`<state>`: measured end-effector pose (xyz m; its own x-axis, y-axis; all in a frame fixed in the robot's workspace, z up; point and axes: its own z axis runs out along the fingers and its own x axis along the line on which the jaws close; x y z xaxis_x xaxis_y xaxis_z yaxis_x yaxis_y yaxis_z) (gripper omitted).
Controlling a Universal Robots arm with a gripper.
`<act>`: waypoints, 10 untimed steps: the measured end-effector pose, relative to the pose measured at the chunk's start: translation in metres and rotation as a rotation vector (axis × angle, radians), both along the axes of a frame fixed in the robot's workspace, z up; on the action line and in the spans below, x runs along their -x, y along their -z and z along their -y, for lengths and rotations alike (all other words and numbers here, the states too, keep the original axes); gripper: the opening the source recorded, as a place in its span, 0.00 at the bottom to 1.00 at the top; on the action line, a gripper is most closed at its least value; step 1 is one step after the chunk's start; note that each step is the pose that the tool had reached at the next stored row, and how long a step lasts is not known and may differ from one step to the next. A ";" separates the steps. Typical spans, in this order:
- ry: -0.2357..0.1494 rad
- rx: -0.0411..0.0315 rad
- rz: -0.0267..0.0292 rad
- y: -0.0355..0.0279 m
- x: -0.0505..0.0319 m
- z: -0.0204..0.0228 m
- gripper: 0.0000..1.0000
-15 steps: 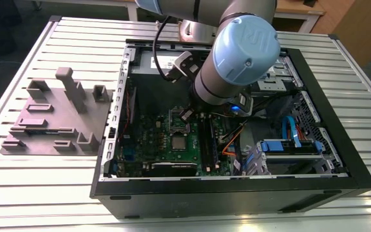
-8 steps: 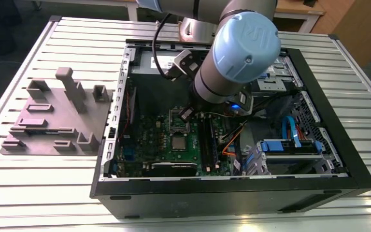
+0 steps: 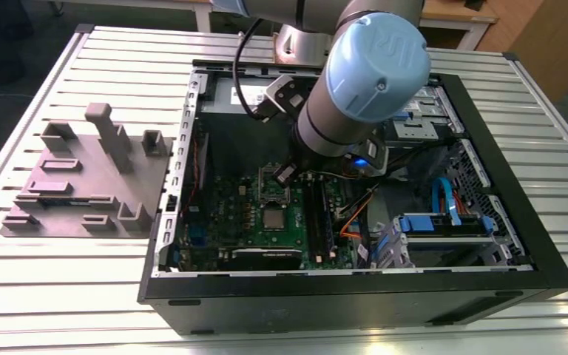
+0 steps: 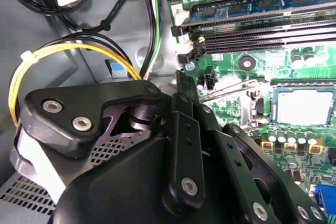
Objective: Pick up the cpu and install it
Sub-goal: 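Close the cpu cover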
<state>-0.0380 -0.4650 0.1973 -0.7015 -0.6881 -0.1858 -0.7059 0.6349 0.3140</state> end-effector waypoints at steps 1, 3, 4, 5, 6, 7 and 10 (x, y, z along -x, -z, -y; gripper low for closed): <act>0.000 0.0014 -0.0007 -0.0004 0.0000 0.0000 0.11; 0.000 0.0040 -0.0021 -0.0011 0.0000 -0.0002 0.11; 0.000 0.0066 -0.0029 -0.0013 0.0000 -0.0003 0.11; 0.000 0.0101 -0.0039 -0.0017 -0.0001 -0.0005 0.11; 0.000 0.0133 -0.0048 -0.0022 -0.0001 -0.0006 0.11; 0.000 0.0149 -0.0056 -0.0028 0.0000 -0.0007 0.11; 0.000 0.0167 -0.0074 -0.0047 0.0001 -0.0008 0.11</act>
<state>-0.0381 -0.4642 0.2019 -0.7028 -0.6911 -0.1691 -0.7036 0.6401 0.3086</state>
